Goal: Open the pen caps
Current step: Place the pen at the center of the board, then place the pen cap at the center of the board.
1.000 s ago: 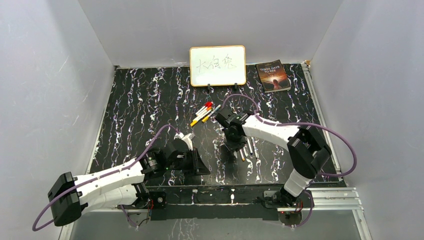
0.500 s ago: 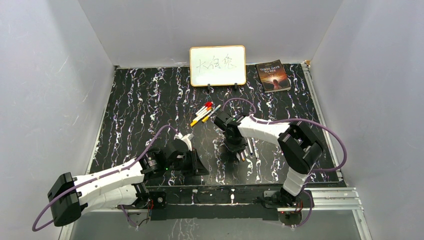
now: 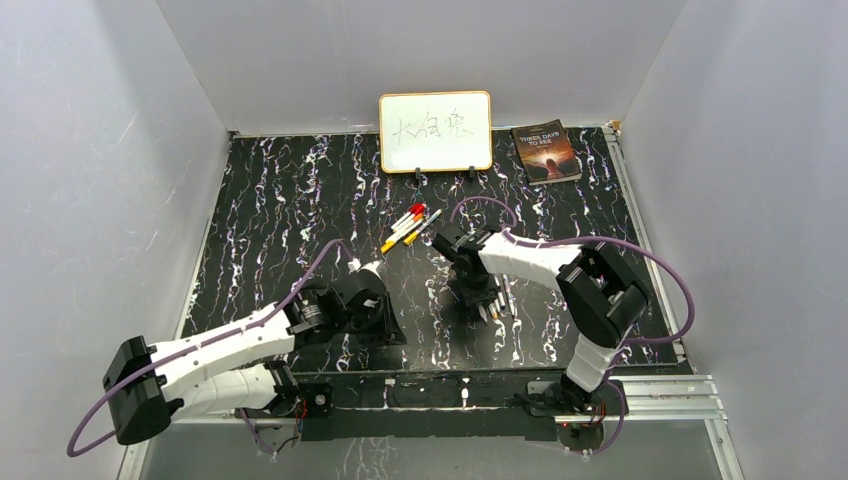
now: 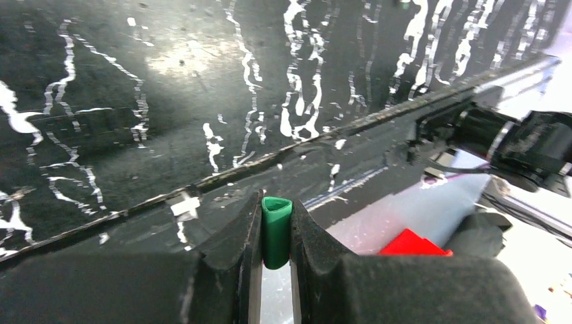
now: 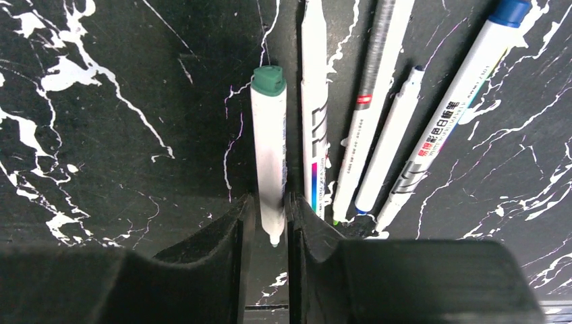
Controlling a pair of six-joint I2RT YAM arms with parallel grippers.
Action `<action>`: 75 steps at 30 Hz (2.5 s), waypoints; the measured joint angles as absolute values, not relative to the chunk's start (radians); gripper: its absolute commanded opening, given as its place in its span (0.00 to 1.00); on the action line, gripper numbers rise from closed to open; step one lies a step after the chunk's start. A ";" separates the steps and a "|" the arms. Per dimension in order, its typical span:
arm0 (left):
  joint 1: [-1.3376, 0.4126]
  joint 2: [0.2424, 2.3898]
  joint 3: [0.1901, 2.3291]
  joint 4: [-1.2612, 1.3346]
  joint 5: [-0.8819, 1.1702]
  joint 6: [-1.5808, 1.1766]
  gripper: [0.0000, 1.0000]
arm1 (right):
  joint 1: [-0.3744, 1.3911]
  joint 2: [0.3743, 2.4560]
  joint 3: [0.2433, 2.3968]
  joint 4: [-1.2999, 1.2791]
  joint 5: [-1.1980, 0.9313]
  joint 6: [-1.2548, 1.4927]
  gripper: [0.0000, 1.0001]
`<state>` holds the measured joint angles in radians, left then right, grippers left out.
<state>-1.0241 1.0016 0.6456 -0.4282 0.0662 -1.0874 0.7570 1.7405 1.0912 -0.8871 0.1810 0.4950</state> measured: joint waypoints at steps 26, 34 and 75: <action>-0.695 1.353 0.818 -0.678 -0.065 -0.710 0.04 | 0.757 1.601 1.097 -0.895 0.113 0.502 0.32; -0.681 1.396 0.817 -0.644 -0.065 -0.674 0.16 | 0.757 1.596 1.117 -0.899 0.093 0.504 0.32; -0.670 1.185 0.994 -0.774 -0.059 -0.699 0.98 | 0.751 1.935 1.620 -0.926 0.096 0.501 0.76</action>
